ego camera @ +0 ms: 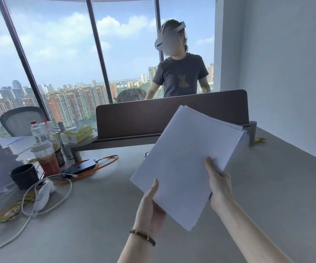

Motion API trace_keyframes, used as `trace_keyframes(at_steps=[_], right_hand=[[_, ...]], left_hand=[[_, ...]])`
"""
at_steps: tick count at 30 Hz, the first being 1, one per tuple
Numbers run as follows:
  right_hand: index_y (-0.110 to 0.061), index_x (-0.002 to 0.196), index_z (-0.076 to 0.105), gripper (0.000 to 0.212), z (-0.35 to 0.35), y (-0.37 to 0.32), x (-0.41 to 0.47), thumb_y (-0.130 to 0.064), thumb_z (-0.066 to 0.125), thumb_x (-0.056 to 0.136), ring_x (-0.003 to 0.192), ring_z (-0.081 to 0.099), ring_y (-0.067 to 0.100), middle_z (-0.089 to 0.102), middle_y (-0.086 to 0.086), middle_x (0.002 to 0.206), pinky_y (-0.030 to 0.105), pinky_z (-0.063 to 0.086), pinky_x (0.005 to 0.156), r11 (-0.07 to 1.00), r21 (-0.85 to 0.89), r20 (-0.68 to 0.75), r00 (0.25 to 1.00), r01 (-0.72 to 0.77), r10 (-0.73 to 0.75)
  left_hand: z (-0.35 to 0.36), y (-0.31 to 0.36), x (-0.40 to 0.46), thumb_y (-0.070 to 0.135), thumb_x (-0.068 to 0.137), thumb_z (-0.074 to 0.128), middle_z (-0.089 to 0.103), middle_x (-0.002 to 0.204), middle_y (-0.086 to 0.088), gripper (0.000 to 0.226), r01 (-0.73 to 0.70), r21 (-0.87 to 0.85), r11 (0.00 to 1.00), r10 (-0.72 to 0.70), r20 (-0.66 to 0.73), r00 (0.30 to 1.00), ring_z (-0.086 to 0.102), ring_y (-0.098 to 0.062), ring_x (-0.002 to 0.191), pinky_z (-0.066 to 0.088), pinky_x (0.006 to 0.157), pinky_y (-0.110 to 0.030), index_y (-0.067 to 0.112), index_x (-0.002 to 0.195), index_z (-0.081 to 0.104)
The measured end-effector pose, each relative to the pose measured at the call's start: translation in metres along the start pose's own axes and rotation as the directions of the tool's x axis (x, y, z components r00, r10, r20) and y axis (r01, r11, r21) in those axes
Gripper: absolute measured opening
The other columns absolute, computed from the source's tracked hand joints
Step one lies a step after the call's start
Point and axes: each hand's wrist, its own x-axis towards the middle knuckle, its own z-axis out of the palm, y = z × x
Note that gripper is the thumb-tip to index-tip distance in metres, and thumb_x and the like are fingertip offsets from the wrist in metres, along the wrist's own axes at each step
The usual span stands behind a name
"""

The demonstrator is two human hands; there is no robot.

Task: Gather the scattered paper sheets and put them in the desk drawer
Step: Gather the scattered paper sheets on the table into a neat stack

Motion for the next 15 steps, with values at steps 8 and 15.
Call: trace_keyframes(at_steps=[8,15], right_hand=[[-0.01,0.112,0.071,0.021,-0.017,-0.016,0.007,-0.018,0.068,0.093,0.1,0.073,0.022,0.078,0.005,0.108,0.039,0.052,0.095,0.999,0.052,0.2,0.98,-0.013,0.002],[-0.021,0.122,0.072,0.035,-0.051,-0.051,0.032,-0.041,0.055,0.098,0.099,0.068,0.023,0.074,0.008,0.118,0.034,0.047,0.072,0.959,-0.243,0.448,0.894,0.149,-0.025]], left_hand=[[-0.017,0.021,0.012,0.011,0.092,0.065,0.065,0.131,-0.017,0.036,-0.181,0.209,0.961,0.208,-0.115,0.971,0.063,-0.036,0.118,0.048,0.101,-0.057,0.005,0.127,0.063],[-0.036,0.061,0.014,0.001,0.09,0.064,0.077,0.087,-0.009,0.011,-0.297,0.418,0.858,0.397,-0.174,0.901,0.073,-0.023,0.075,0.059,0.069,-0.037,0.005,0.089,0.074]])
